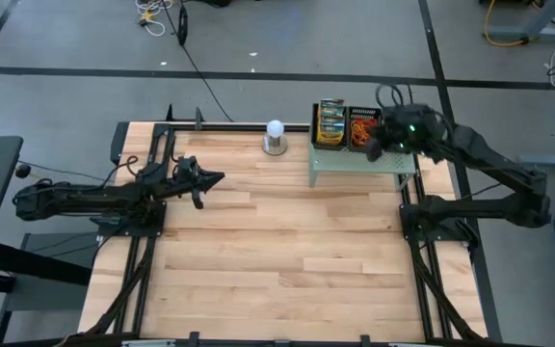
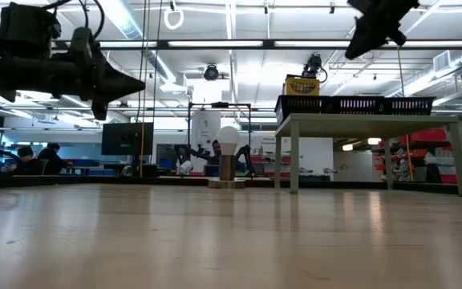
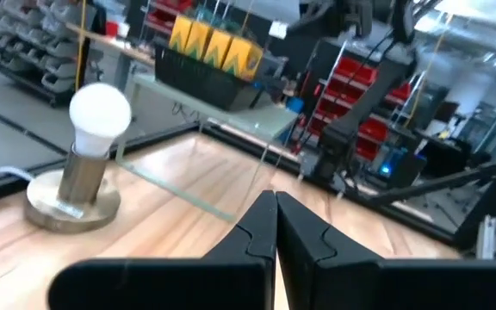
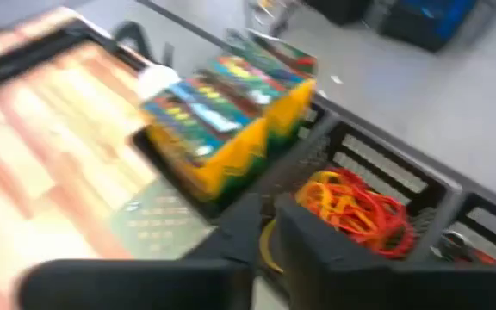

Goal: Pick & Place Office Desk Supplies
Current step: Return to Home Position

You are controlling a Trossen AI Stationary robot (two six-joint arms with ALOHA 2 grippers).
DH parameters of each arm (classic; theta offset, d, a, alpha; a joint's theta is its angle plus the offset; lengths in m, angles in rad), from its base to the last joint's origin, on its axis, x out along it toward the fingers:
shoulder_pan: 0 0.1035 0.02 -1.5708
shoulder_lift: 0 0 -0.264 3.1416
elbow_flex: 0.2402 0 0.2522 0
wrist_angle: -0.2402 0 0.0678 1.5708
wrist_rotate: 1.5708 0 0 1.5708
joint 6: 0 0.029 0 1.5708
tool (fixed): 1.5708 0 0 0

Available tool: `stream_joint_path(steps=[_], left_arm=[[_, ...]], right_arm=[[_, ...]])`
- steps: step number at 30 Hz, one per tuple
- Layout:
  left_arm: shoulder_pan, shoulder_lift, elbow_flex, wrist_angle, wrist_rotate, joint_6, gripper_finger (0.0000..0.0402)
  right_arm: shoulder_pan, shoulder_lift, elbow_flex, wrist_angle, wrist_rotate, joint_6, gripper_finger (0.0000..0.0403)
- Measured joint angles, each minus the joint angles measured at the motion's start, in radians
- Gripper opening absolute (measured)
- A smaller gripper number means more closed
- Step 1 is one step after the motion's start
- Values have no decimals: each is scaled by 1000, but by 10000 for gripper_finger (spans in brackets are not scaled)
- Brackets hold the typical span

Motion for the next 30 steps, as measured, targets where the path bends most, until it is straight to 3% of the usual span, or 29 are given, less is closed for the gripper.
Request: stream_joint_path(steps=[3,12,21,27,30], left_arm=[[16,-82,0,-78,38,7,5],[35,-381,0,-435,87,45,5],[34,-604,0,-634,81,82,6],[34,-642,0,-653,54,32,7],[34,-640,0,-678,38,11,8]], right_arm=[[81,-91,-91,74,9,-21,13],[267,-398,-425,399,-52,-48,4],[288,-673,-663,501,-166,-76,4],[287,-932,-786,546,-196,-102,2],[287,-942,-806,565,-235,-134,1]])
